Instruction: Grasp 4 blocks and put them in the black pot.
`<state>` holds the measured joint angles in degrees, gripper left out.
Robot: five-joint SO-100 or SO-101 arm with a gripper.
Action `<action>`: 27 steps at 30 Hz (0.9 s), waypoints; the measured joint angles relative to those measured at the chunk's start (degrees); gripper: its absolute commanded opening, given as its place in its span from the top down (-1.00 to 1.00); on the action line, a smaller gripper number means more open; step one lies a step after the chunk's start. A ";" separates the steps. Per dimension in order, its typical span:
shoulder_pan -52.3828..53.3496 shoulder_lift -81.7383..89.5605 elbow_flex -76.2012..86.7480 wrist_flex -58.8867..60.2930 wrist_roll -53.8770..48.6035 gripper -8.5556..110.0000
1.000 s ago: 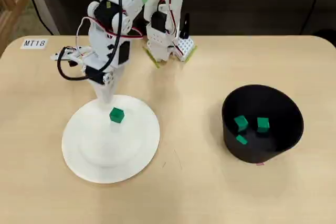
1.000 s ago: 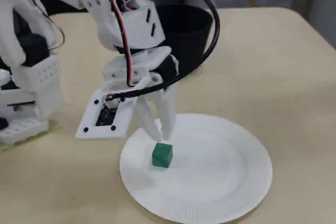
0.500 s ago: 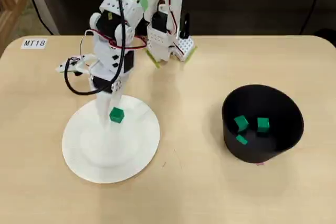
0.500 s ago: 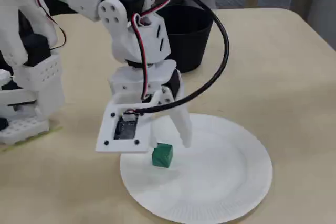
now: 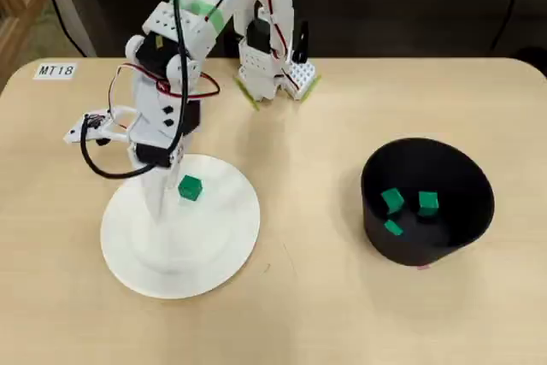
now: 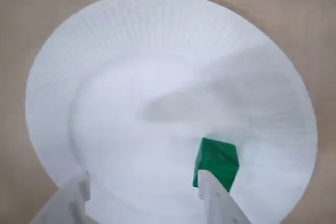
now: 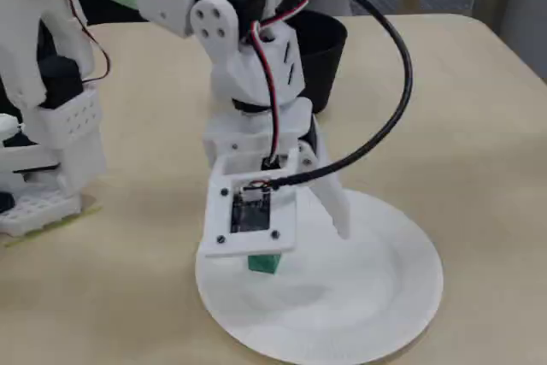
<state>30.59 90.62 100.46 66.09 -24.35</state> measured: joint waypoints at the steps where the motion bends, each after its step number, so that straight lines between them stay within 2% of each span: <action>1: -0.26 0.00 -0.09 1.23 0.88 0.29; 8: -2.72 0.00 -1.23 10.28 5.36 0.25; 27: -0.18 -5.01 -1.23 10.90 7.29 0.19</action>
<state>30.41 85.61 99.23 76.99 -17.05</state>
